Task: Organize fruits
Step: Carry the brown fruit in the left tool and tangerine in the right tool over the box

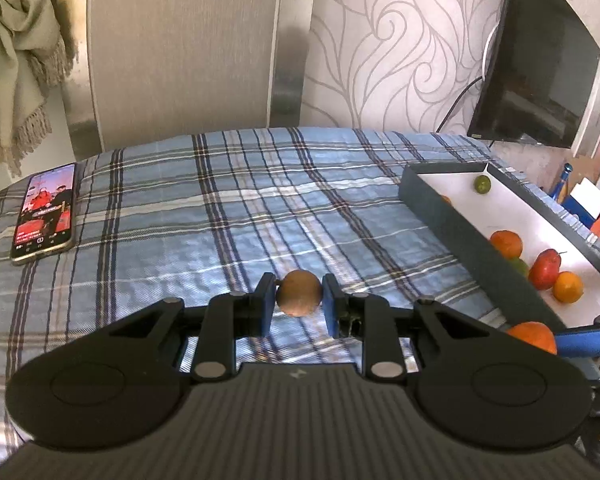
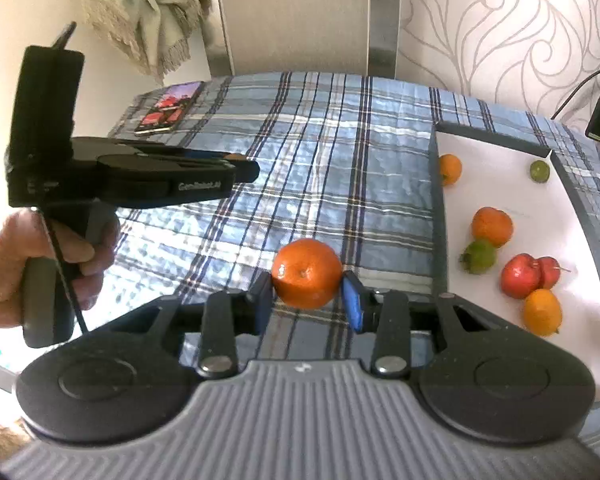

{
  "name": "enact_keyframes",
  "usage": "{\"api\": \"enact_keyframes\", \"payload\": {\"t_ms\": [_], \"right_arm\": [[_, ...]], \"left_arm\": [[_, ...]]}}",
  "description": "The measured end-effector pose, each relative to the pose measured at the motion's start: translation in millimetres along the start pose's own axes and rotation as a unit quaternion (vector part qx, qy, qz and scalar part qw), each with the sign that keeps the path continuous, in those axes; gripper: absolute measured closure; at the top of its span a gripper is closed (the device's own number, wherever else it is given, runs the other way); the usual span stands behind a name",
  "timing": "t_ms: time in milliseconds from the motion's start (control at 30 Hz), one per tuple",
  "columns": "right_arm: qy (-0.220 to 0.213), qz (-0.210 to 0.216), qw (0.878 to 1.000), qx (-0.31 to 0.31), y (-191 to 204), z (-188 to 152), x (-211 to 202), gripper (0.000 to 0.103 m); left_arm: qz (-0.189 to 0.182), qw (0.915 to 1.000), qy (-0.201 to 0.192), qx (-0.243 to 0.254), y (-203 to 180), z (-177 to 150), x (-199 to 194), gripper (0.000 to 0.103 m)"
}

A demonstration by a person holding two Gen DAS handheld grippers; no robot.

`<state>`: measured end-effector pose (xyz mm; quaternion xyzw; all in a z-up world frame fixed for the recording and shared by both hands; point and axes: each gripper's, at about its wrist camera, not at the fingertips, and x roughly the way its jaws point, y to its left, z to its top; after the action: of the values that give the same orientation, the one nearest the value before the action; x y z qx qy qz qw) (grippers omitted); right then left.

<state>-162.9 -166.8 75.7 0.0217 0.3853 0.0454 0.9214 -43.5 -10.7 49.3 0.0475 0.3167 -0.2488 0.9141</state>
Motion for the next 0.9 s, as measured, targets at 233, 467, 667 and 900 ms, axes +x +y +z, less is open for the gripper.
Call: {"api": "enact_keyframes", "payload": {"t_ms": [233,467,667,900], "right_arm": [[-0.026,0.025,0.999,-0.014,-26,-15,-34,0.063],[-0.046,0.041,0.998,-0.029,-53,-21,-60,0.063],[-0.057,0.036,0.997,-0.036,-83,-26,-75,0.063],[-0.065,0.018,0.997,-0.032,-116,-34,-89,0.063]], "left_arm": [[0.017,0.9999,-0.003,0.001,-47,4,-8,0.074],[0.025,0.9995,-0.016,-0.005,-88,15,-11,0.074],[0.017,0.9993,-0.033,-0.004,-130,28,-9,0.074],[-0.005,0.9991,-0.041,0.007,-179,39,5,0.074]]}}
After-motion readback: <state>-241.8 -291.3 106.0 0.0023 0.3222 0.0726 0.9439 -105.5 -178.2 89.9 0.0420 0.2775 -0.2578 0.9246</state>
